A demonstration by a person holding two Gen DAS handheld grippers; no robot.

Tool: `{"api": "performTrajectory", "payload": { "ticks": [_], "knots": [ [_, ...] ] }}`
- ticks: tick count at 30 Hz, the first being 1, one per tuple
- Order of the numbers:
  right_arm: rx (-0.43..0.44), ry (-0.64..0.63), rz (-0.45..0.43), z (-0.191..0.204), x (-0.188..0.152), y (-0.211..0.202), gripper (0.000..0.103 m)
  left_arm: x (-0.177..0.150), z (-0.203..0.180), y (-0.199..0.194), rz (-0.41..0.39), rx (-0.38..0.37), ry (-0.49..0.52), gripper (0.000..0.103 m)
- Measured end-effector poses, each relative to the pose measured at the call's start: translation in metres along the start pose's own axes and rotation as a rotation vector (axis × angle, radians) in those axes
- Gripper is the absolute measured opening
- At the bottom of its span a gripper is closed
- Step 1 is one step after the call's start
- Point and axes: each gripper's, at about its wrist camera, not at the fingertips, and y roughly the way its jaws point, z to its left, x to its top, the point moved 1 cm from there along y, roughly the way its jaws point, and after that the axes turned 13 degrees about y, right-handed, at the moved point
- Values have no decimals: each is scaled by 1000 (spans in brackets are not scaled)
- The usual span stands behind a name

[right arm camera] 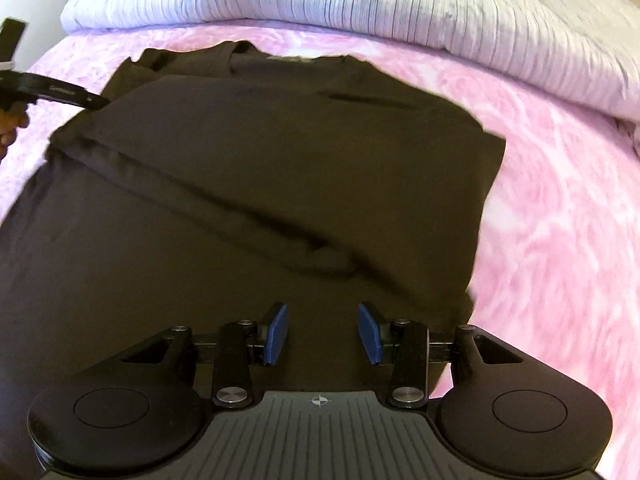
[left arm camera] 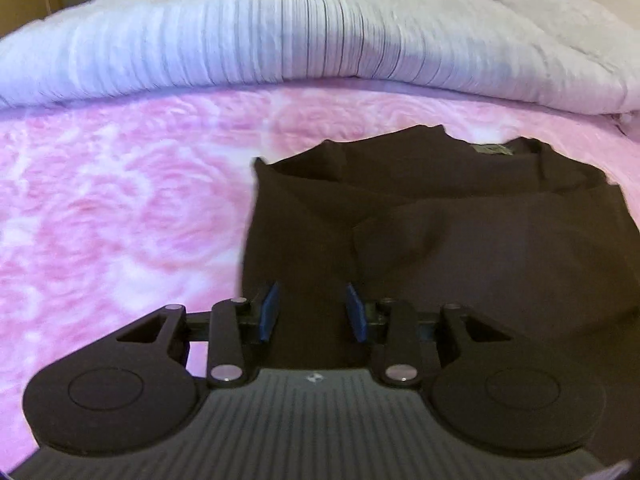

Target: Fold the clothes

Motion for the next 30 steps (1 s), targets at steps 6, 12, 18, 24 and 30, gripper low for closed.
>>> {"api": "performTrajectory", "payload": {
  "ticks": [6, 12, 18, 24, 30],
  "knots": [
    [3, 103, 138, 33, -65, -9, 43, -93, 59, -87, 66, -61, 30, 34],
    [-72, 151, 176, 64, -114, -30, 44, -195, 57, -164, 184, -133, 6, 36],
    [-35, 36, 232, 90, -148, -57, 45, -262, -5, -220, 218, -200, 217, 39],
    [142, -172, 167, 114, -195, -88, 45, -281, -101, -245, 128, -283, 557, 39],
    [190, -386, 155, 126, -244, -102, 44, -279, -174, -240, 82, -303, 735, 38]
  ]
}}
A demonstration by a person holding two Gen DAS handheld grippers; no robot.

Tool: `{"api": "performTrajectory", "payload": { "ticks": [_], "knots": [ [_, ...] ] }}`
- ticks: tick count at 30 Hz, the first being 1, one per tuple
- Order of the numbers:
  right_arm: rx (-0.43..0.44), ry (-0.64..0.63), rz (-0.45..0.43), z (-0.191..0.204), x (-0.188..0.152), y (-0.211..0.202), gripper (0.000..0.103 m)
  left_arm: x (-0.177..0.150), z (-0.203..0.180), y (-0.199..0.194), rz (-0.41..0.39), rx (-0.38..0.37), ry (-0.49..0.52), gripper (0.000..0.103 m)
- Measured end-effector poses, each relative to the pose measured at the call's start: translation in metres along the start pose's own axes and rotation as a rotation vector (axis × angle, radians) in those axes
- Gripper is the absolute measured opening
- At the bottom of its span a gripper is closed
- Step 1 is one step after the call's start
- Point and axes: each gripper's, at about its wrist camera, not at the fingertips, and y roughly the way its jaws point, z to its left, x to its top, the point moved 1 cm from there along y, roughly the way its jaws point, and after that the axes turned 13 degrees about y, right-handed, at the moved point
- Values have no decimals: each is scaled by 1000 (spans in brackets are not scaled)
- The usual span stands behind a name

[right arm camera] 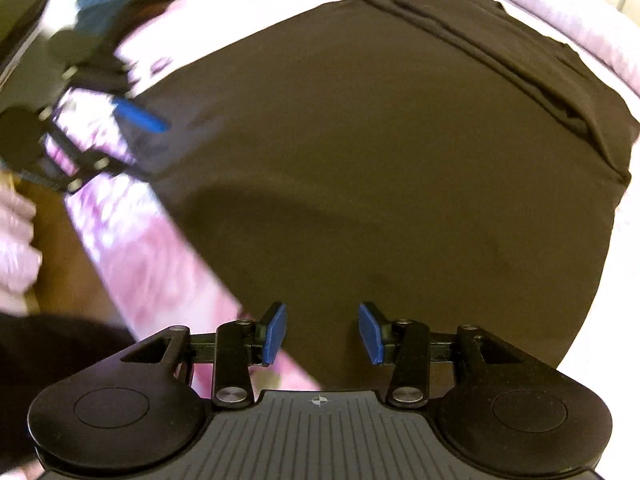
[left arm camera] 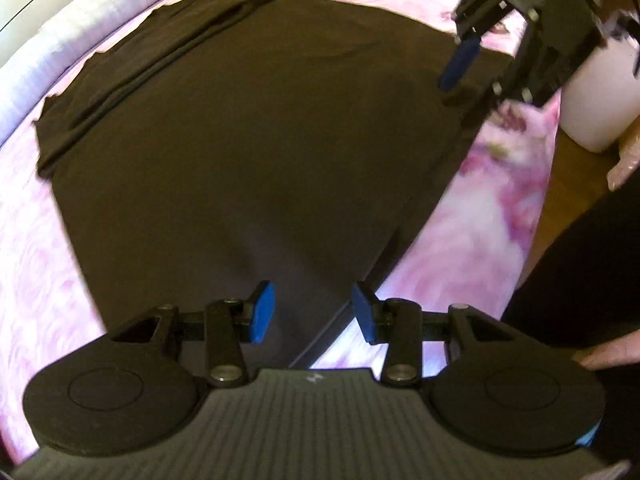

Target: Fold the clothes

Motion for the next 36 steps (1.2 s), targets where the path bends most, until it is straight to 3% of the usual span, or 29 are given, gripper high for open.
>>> {"api": "performTrajectory", "payload": {
  "ticks": [5, 12, 14, 19, 20, 22, 23, 27, 30, 33, 36],
  "knots": [
    [-112, 17, -24, -16, -36, -11, 44, 15, -13, 15, 8, 0, 77, 38],
    [-200, -94, -33, -9, -67, -11, 43, 18, -11, 22, 15, -1, 118, 38],
    [-198, -105, -38, -11, -70, -13, 26, 17, -9, 18, 5, -4, 129, 37],
    [-193, -105, -43, -13, -68, -18, 3, 13, -7, 15, 1, -6, 161, 35],
    [-192, -105, -39, -13, -67, -18, 2, 13, -7, 16, 1, -6, 165, 32],
    [-196, -117, -27, -11, -65, -20, 2, 13, -9, 15, 2, 1, 183, 11],
    [-206, -138, -22, -9, -65, -22, 1, 13, -11, 15, 0, 5, 205, 9],
    [-237, -218, 30, -9, -79, -25, 0, 9, -23, 18, 9, 9, 287, 9],
    [-205, -221, 73, -12, -89, -21, 0, 5, -28, 21, 22, 2, 299, 9],
    [-202, -246, 38, -6, -93, -27, 0, 3, -29, 18, 24, -1, 301, 9],
    [-255, -260, -11, -2, -93, -31, 2, 4, -30, 16, 22, 7, 311, 9]
  ]
}}
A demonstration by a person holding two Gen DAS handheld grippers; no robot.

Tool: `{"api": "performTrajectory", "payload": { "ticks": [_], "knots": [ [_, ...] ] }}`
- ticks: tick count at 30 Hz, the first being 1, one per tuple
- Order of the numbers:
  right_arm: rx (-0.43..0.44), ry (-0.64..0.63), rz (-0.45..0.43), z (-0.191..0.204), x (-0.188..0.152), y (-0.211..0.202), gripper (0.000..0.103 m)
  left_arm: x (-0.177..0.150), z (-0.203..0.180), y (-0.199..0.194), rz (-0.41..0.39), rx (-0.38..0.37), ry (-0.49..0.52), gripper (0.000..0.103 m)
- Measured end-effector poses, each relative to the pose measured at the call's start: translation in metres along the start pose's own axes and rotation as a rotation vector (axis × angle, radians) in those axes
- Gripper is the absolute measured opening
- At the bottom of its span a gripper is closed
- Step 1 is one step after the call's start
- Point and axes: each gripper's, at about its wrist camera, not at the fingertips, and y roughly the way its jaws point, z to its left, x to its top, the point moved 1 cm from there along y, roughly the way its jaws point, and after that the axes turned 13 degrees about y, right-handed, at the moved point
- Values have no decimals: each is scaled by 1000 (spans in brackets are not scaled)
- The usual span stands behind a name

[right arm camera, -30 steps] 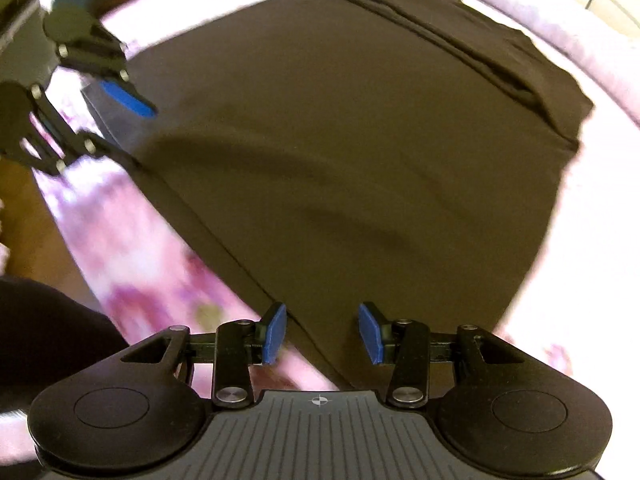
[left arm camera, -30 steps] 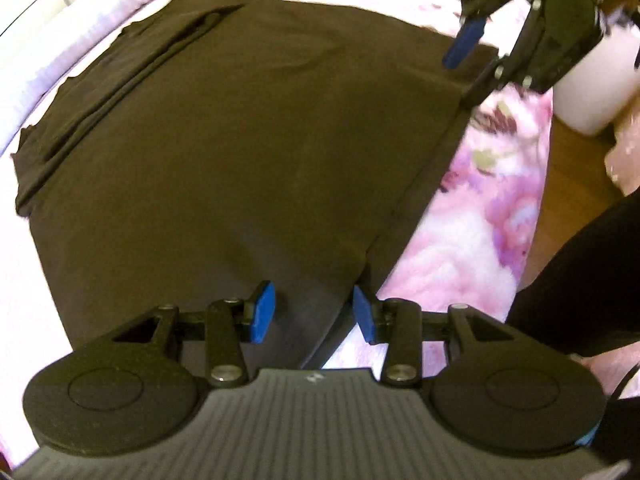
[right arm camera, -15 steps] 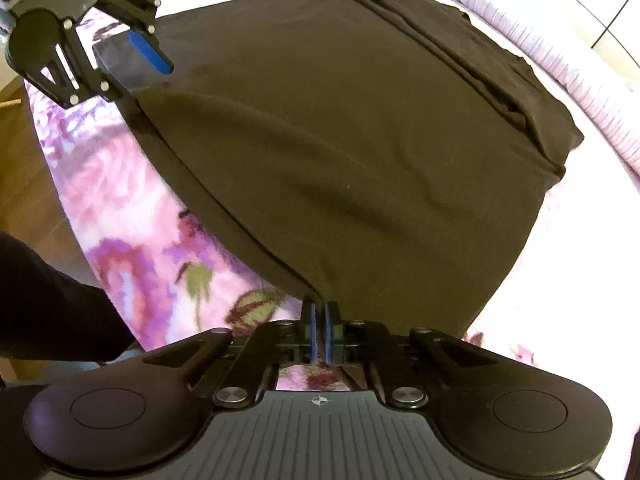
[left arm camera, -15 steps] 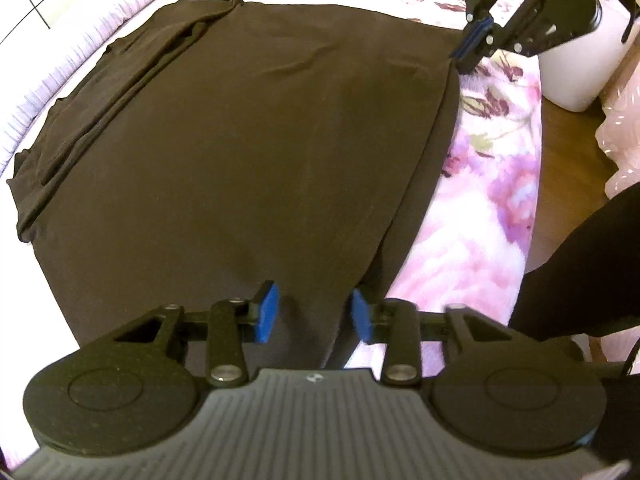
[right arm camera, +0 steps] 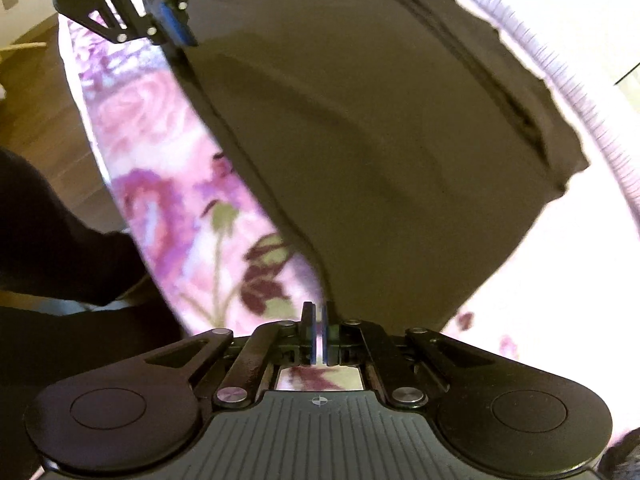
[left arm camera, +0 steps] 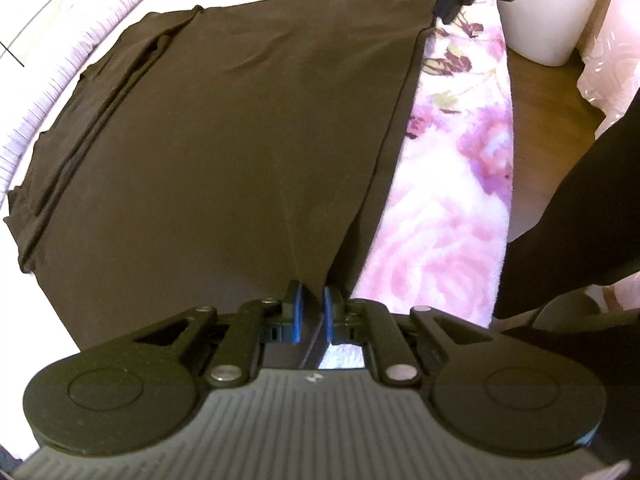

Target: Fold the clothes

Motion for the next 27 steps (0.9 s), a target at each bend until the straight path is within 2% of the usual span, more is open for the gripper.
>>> {"api": "performTrajectory", "payload": {
  "ticks": [3, 5, 7, 12, 14, 16, 21, 25, 27],
  "knots": [
    [-10, 20, -5, -1, 3, 5, 13, 3, 1, 5, 4, 3, -1, 11],
    [-8, 2, -14, 1, 8, 10, 25, 4, 2, 7, 5, 3, -1, 12],
    [0, -27, -17, 4, 12, 15, 28, 5, 3, 9, 5, 5, 0, 12],
    [50, 40, -5, -4, 23, 22, 26, 6, 4, 9, 7, -5, -13, 9],
    [63, 59, 5, -6, 26, 22, 1, 6, 5, 9, 7, -17, -19, 5],
    [65, 44, 28, -6, 25, 21, 1, 7, 4, 10, 8, -25, -8, 2],
    [87, 20, 89, -11, 15, 22, 0, 7, 3, 9, 15, -25, -8, 3],
    [66, -12, 54, -9, 15, 11, 0, 4, 3, 0, 13, -22, -34, 9],
    [33, -47, 46, -3, 14, 8, 7, 0, 4, -8, 13, -16, -51, 14]
  ]
}}
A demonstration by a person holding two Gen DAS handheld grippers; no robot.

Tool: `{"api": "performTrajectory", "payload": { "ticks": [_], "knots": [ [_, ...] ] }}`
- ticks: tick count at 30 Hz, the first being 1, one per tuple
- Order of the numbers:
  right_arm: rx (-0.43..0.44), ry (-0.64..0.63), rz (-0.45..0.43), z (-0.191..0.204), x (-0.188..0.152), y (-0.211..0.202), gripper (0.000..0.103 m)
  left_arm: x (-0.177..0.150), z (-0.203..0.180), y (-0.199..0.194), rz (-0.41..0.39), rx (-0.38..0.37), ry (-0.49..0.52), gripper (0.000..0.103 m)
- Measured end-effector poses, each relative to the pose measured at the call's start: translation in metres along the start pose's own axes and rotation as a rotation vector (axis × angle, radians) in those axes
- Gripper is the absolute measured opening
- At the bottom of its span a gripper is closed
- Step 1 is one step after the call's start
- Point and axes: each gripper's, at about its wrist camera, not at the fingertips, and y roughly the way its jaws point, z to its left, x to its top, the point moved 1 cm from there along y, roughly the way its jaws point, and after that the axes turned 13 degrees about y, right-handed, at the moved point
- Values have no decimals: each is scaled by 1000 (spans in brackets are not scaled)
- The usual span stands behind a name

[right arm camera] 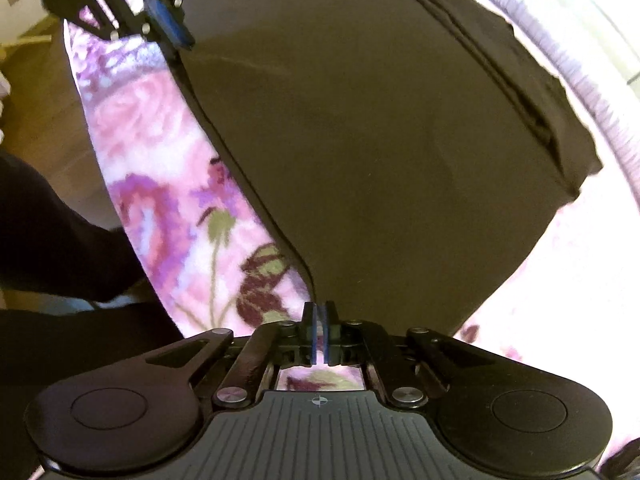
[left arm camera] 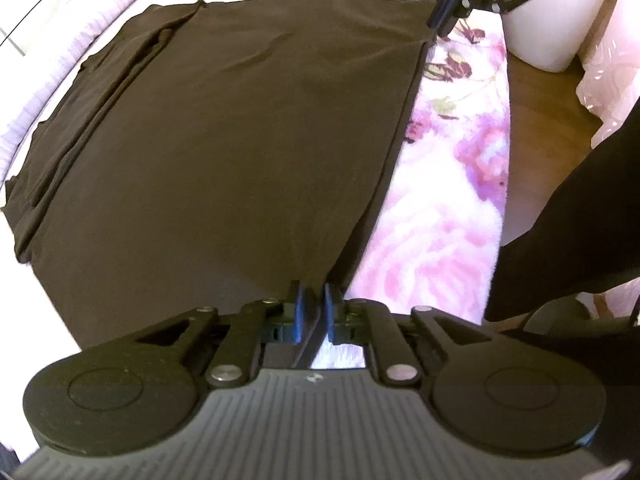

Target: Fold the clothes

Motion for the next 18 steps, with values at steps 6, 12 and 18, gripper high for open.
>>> {"api": "performTrajectory", "payload": {
  "ticks": [6, 12, 18],
  "knots": [
    [-70, -134, -19, 19, 0, 12, 44, -26, -4, -18, 38, 67, 7, 49],
    [-115, -233, -42, 21, 1, 29, 44, -46, -24, -10, 78, 109, 150, 50],
    [-115, -297, -60, 16, -4, 32, 44, -57, -33, -2, 118, 253, 314, 53]
  ]
}}
